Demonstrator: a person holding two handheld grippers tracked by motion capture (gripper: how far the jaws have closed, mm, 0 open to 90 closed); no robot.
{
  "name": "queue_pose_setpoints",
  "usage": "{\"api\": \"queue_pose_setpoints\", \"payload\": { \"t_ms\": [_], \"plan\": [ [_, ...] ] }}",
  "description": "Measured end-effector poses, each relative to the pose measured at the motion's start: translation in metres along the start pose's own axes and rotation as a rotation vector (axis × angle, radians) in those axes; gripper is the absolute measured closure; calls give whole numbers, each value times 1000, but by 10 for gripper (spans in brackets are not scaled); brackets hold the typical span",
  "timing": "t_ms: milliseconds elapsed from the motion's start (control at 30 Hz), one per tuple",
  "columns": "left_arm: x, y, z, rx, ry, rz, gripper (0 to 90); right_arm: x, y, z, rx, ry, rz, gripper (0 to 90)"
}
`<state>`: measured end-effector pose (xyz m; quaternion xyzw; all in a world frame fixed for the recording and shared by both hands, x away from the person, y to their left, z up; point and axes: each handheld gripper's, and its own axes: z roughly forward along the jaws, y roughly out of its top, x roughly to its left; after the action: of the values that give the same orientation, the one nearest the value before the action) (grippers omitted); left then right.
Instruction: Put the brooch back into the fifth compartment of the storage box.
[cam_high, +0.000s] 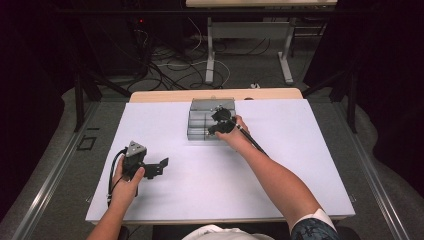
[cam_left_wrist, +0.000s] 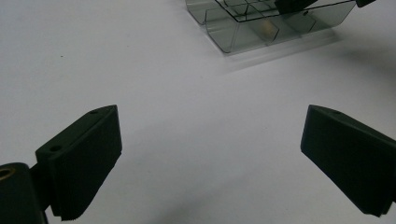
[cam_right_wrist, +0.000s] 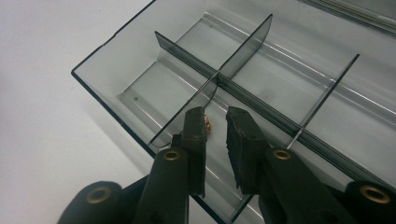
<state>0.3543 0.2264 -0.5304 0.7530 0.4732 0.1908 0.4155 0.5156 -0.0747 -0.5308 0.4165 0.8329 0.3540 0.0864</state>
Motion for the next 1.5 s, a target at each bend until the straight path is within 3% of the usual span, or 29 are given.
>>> {"api": "queue_pose_setpoints", "payload": {
  "t_ms": [33, 267, 467, 733, 1067, 1267, 1333, 1367, 1500],
  "plan": [
    [0, 0, 0, 0, -1, -1, 53, 0, -1, 1, -27, 3, 7, 770],
    [-1, 0, 1, -10, -1, -4, 53, -1, 1, -4, 4, -9, 15, 729],
    [0, 0, 0, 0, -1, -1, 53, -1, 1, -4, -31, -11, 15, 682],
    [0, -1, -1, -9, 8, 0, 53, -1, 2, -6, -27, -19, 23, 584],
    [1, -1, -3, 1, 11, 13, 53, 1, 2, -8, -47, -3, 8, 461],
    [-1, -2, -2, 3, 4, 2, 53, 2, 2, -13, -39, 9, 3, 407],
    [-1, -2, -1, -8, 8, 0, 53, 4, 3, -16, -9, 3, -4, 392],
    [-1, -2, -1, -9, 8, 1, 53, 5, 2, -16, -38, 12, -1, 388],
    [-1, -2, -2, -8, 9, 3, 53, 9, 3, -21, -34, 17, -23, 363]
  ]
}}
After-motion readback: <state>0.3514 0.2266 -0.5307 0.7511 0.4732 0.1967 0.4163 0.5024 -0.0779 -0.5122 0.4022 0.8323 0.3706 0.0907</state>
